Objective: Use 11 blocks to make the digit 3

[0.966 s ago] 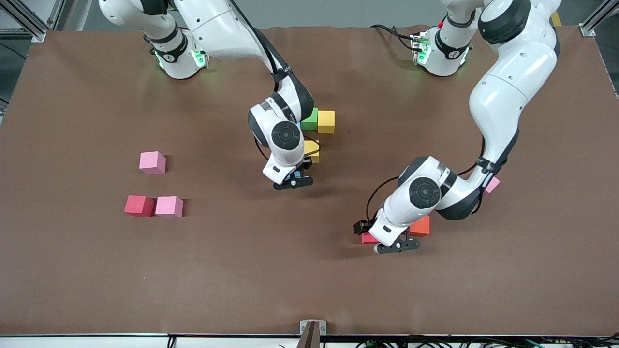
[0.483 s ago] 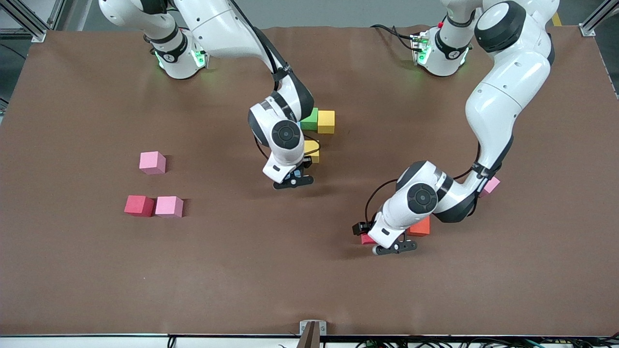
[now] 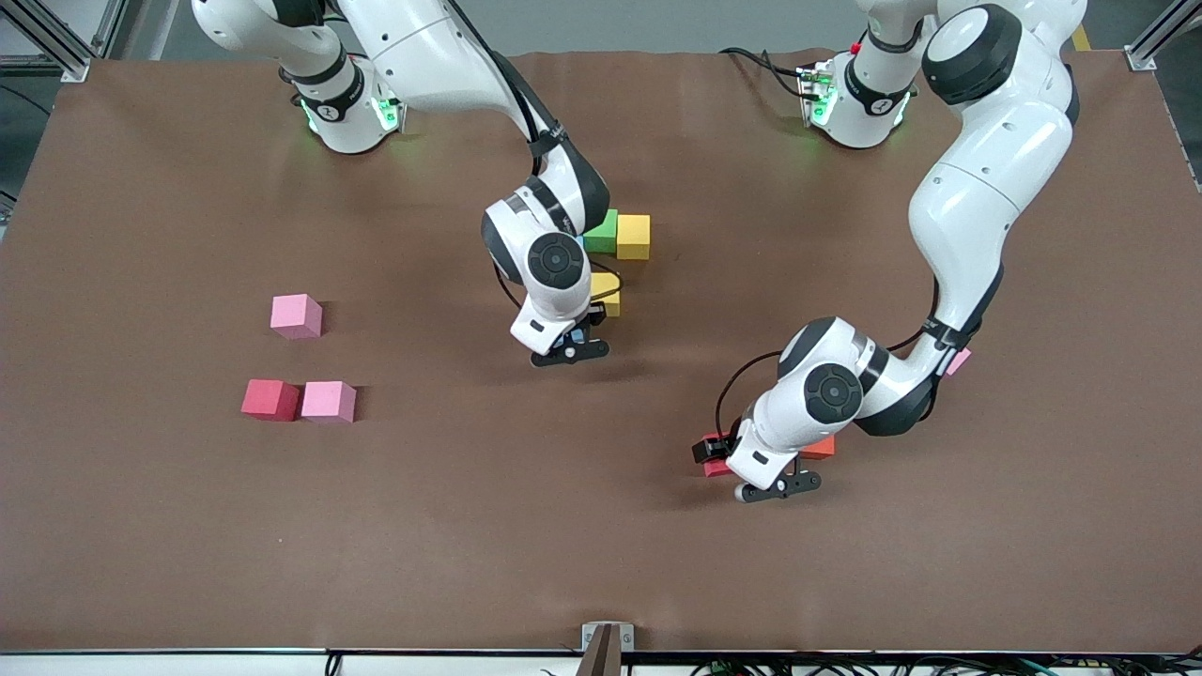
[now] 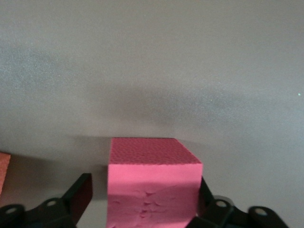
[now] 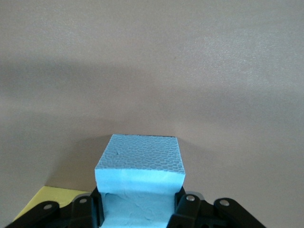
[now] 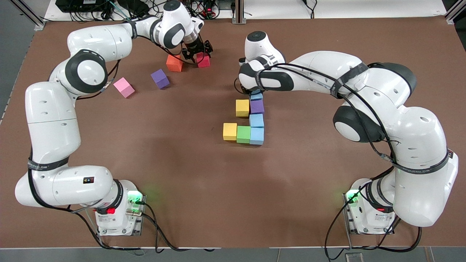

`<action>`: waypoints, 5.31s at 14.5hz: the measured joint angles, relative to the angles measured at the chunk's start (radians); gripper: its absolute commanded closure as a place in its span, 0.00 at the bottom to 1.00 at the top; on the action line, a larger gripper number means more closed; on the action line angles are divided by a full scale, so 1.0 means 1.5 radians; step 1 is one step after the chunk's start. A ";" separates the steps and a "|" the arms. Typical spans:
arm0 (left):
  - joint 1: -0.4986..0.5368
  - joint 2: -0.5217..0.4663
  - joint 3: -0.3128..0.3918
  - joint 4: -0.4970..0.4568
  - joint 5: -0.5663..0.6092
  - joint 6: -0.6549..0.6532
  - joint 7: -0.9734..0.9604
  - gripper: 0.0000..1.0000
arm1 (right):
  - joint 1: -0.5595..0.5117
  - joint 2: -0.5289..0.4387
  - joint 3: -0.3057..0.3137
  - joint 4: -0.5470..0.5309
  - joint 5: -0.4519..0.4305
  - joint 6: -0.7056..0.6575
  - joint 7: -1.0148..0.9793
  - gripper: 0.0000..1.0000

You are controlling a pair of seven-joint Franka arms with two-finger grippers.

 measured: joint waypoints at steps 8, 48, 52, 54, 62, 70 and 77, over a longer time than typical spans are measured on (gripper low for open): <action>0.028 -0.013 0.004 0.012 -0.079 -0.015 -0.088 0.77 | 0.000 -0.002 0.000 -0.003 0.007 -0.001 0.014 0.54; -0.129 -0.242 -0.029 -0.442 0.142 0.126 -1.334 0.78 | -0.422 -0.123 -0.015 -0.109 -0.078 -0.032 -0.344 0.00; -0.141 -0.242 -0.029 -0.442 0.142 0.126 -1.346 0.78 | -0.422 -0.113 -0.012 -0.137 -0.074 0.006 -0.344 0.00; -0.144 -0.242 -0.029 -0.442 0.142 0.126 -1.349 0.78 | -0.422 -0.105 -0.012 -0.141 -0.074 0.019 -0.344 0.00; -0.151 -0.242 -0.029 -0.442 0.142 0.127 -1.364 0.77 | -0.422 -0.083 -0.011 -0.147 -0.073 0.032 -0.344 0.26; -0.154 -0.235 -0.029 -0.437 0.141 0.129 -1.364 0.77 | -0.410 -0.084 0.003 -0.125 -0.073 0.014 -0.344 0.63; -0.159 -0.227 -0.029 -0.431 0.141 0.130 -1.364 0.67 | -0.325 -0.085 0.006 -0.023 -0.030 -0.015 -0.337 0.66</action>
